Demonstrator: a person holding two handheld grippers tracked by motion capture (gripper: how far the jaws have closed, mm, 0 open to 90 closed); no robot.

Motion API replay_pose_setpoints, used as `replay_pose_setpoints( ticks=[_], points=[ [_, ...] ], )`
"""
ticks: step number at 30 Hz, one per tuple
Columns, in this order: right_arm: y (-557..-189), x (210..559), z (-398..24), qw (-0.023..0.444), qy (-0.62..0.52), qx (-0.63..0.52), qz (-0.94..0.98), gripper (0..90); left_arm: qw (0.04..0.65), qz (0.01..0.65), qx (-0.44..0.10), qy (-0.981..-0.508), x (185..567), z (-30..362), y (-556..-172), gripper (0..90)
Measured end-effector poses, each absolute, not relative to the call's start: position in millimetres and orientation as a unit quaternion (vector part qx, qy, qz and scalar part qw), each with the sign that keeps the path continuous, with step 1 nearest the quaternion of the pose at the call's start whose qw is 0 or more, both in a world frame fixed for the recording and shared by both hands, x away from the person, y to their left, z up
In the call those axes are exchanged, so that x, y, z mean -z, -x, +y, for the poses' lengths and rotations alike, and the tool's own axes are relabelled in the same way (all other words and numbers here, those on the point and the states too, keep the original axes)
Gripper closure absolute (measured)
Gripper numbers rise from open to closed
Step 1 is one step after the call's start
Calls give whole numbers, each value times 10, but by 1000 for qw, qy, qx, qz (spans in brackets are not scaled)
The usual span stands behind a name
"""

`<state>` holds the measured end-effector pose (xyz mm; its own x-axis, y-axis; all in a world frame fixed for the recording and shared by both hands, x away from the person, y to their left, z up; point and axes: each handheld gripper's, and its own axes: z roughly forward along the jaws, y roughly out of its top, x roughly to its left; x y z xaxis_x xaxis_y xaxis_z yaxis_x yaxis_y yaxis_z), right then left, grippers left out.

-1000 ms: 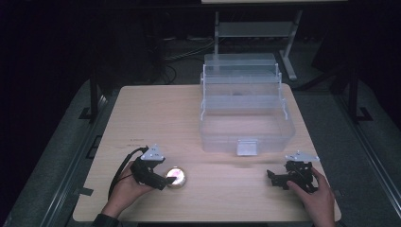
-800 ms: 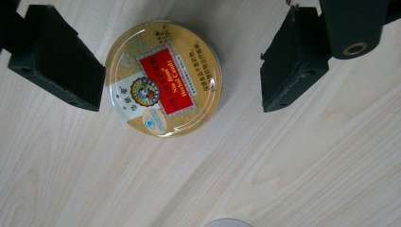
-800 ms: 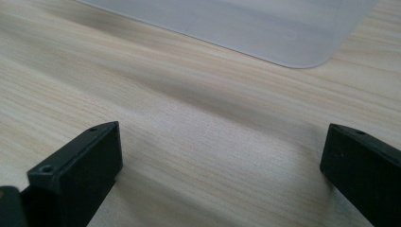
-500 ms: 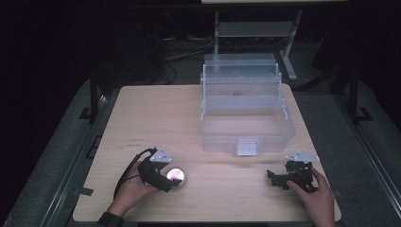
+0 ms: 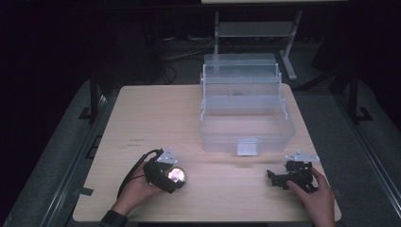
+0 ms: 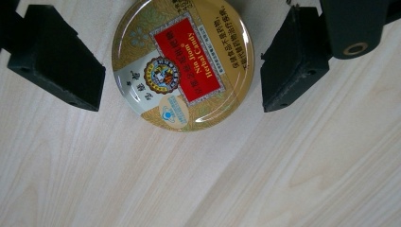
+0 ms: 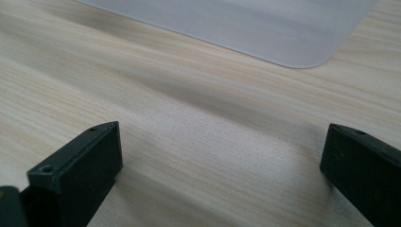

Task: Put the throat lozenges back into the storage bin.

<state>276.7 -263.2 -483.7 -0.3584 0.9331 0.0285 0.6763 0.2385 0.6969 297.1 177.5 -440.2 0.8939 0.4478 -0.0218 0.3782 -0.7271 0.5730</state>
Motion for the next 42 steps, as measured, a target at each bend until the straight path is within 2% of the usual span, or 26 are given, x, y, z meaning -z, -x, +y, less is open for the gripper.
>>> replay_pose_setpoints(
  ticks=[19,42],
  points=[
    [-2767,4837,-2632,202,-529,-318,760,0,248,218,-46,-943,4495,1695,-3006,141],
    [-2767,4837,-2632,202,-529,-318,761,0,236,221,-48,-945,4504,1701,-3016,194]
  ],
)
